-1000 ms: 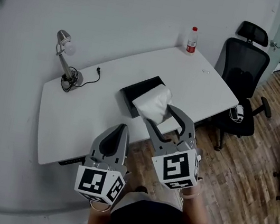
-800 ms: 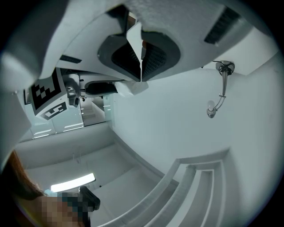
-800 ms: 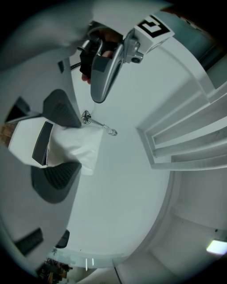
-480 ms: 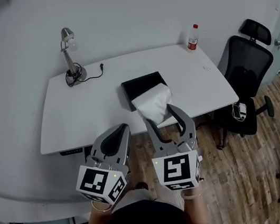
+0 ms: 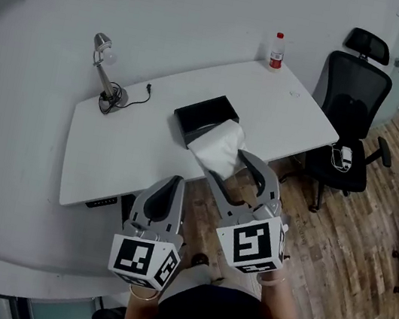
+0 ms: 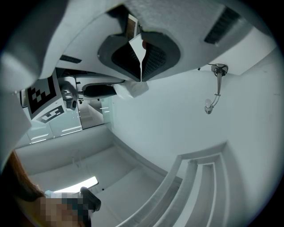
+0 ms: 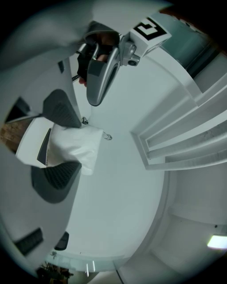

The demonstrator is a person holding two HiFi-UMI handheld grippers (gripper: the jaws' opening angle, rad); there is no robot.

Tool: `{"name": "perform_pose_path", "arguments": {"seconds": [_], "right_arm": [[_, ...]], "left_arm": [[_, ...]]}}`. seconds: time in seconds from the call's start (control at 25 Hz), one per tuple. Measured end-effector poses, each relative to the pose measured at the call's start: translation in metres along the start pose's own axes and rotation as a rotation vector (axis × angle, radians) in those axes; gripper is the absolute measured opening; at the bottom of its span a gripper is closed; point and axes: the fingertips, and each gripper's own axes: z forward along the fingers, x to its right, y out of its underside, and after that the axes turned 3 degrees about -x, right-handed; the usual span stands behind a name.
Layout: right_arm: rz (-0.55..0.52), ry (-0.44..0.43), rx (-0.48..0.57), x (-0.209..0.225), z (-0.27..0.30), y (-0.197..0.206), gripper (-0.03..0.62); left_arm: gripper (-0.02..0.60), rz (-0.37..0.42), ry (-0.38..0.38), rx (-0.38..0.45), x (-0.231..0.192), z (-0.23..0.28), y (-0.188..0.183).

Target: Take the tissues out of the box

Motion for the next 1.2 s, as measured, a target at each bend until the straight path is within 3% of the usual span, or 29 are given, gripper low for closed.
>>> {"name": "perform_pose_path", "arguments": {"seconds": [1.2], "right_arm": [[-0.023,-0.028,-0.009,-0.001,-0.009,-0.003,0.259]], "left_arm": [[0.026,-0.026,-0.029,-0.002,0.003,-0.006,0.0]]}}
